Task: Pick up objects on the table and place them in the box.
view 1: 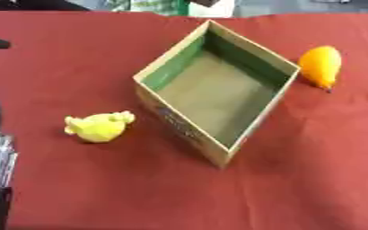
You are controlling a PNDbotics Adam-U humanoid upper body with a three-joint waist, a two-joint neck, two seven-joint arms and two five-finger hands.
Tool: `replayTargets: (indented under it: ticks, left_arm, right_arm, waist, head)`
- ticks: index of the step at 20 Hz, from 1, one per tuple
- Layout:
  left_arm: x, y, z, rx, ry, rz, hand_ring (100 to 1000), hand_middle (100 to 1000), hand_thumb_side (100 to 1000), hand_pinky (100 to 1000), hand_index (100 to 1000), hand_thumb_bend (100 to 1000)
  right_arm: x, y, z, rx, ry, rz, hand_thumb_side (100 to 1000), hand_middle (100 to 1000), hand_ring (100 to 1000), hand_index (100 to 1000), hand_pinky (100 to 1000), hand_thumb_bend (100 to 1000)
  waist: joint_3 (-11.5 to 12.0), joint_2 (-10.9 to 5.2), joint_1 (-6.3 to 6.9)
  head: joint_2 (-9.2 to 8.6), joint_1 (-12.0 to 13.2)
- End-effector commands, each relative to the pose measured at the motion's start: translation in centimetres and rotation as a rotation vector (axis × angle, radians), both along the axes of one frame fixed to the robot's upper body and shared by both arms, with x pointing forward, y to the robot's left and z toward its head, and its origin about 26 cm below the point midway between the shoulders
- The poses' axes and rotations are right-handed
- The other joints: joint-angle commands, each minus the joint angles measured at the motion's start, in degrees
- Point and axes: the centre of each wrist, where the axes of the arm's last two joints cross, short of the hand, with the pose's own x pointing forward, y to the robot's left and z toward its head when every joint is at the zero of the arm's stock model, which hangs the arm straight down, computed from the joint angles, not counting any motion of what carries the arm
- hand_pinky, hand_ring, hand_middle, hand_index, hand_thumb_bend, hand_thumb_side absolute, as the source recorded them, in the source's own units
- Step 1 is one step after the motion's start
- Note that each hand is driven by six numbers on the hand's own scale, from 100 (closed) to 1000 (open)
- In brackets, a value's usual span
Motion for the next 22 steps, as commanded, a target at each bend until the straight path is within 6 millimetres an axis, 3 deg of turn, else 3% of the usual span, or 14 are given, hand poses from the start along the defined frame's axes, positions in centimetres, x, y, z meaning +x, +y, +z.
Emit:
replayTargets:
  ticks: [1,6,12,22]
  left_arm:
    - [-0.3,0.1,0.8,0.025,-0.027,-0.006,710,691,696,533,746,100]
    - [-0.4,0.8,1.3,0.086,-0.028,0.016,712,705,674,534,756,100]
    - [-0.5,2.3,2.8,0.269,0.002,0.089,716,727,634,537,773,100]
    - [-0.6,2.7,4.4,0.458,0.004,0.112,713,727,592,539,781,100]
  right_arm:
    - [-0.2,-0.1,0.9,-0.009,-0.034,0.006,1000,687,853,847,712,100]
    - [-0.1,-0.6,1.4,-0.030,-0.055,-0.015,1000,690,855,847,715,100]
    - [0.1,-2.2,3.8,-0.161,-0.094,-0.106,1000,703,866,854,725,100]
    - [0.3,-4.0,10.3,-0.594,-0.056,-0.297,1000,757,886,879,753,100]
  waist:
    - [0.0,-1.13,-0.05]
    - [0.0,-1.02,0.06]
    - [-0.2,-0.67,0.13]
    - [-0.1,-0.48,-0.12]
  head:
    - [-0.35,-0.2]
    - [-0.29,-0.6]
    - [-0.43,-1.3]
    - [-0.63,-2.3]
